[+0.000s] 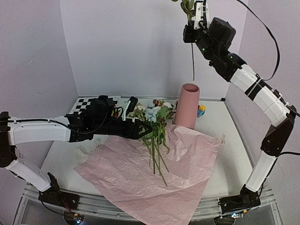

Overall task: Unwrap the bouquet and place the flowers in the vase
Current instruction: Insert the fake flower into the vase.

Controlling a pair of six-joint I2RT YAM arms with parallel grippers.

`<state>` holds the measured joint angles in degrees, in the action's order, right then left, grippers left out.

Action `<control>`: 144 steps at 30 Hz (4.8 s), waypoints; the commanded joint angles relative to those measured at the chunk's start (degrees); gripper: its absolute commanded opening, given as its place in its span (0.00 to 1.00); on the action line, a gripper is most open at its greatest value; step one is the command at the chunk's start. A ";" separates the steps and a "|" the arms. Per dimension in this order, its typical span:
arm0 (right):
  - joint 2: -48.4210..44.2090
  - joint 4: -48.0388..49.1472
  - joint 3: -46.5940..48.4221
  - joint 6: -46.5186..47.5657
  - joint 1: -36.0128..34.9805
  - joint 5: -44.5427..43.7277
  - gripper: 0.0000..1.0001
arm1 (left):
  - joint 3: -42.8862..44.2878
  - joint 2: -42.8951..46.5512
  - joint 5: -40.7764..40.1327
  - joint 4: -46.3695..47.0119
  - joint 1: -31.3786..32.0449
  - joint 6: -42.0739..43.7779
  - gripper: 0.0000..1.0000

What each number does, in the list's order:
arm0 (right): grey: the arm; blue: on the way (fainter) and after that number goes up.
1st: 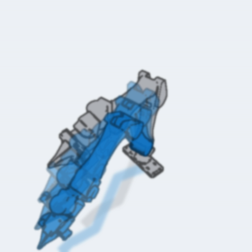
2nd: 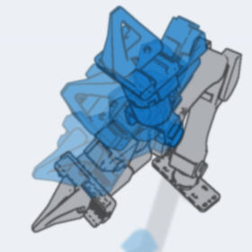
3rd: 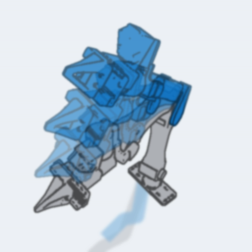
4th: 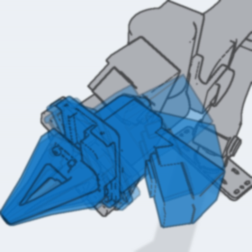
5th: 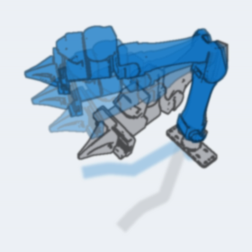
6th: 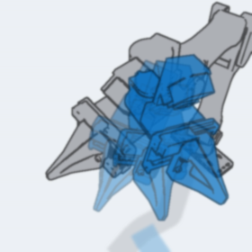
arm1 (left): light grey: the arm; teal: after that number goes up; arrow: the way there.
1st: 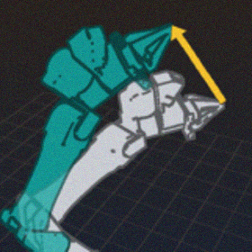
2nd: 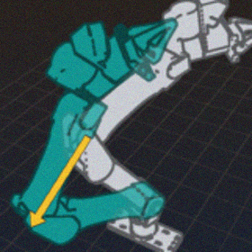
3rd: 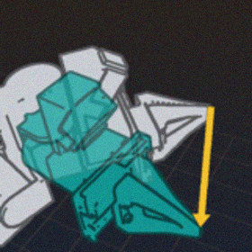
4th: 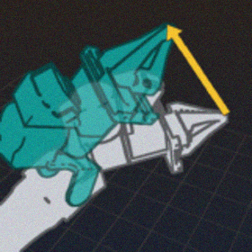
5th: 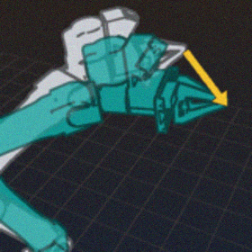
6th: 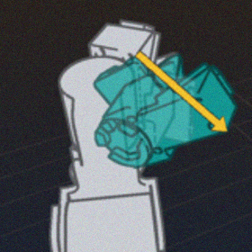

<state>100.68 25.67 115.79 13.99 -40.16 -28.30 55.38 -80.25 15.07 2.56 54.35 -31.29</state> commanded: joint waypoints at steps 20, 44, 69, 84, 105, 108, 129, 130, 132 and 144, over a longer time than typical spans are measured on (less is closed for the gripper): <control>0.60 9.70 -20.01 -13.39 6.37 -5.01 0.06 | 5.05 -1.17 -0.45 -0.80 0.15 0.88 0.72; -14.52 -8.80 -35.97 -22.71 6.68 4.11 0.98 | 4.95 -3.25 -2.26 -1.38 0.28 0.92 0.73; -26.24 -12.98 -63.61 -41.96 5.35 45.31 0.58 | 5.66 -8.31 -18.66 -6.77 0.41 -2.56 0.66; -5.40 -2.99 -60.55 -49.22 -5.23 40.27 0.28 | 3.42 -14.60 -20.03 -6.69 0.40 -10.29 0.45; 9.09 -3.00 -54.35 -50.32 -8.26 39.63 0.27 | 0.90 -14.02 -20.42 -6.41 0.41 -10.66 0.41; 10.24 -3.00 -54.15 -50.69 -8.24 38.62 0.29 | 0.52 -13.81 -20.22 -6.39 0.41 -10.58 0.40; -0.07 -2.38 -58.66 -52.25 -8.30 33.08 0.01 | 0.62 -12.95 -19.67 -6.42 0.41 -10.23 0.39; -1.35 -2.38 -59.24 -52.09 -8.31 32.49 0.01 | 0.62 -12.63 -19.75 -6.42 0.41 -10.23 0.39; -3.64 -2.38 -60.28 -51.52 -8.35 31.58 0.01 | 0.66 -11.90 -19.93 -6.33 0.41 -10.19 0.39; -10.18 -2.27 -61.32 -46.56 -8.32 35.71 0.00 | -0.08 -7.80 -19.76 -5.29 0.70 -10.45 0.41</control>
<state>94.09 22.24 55.13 -35.73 -48.21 5.64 55.93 -91.89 -4.48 -4.45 54.60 -41.99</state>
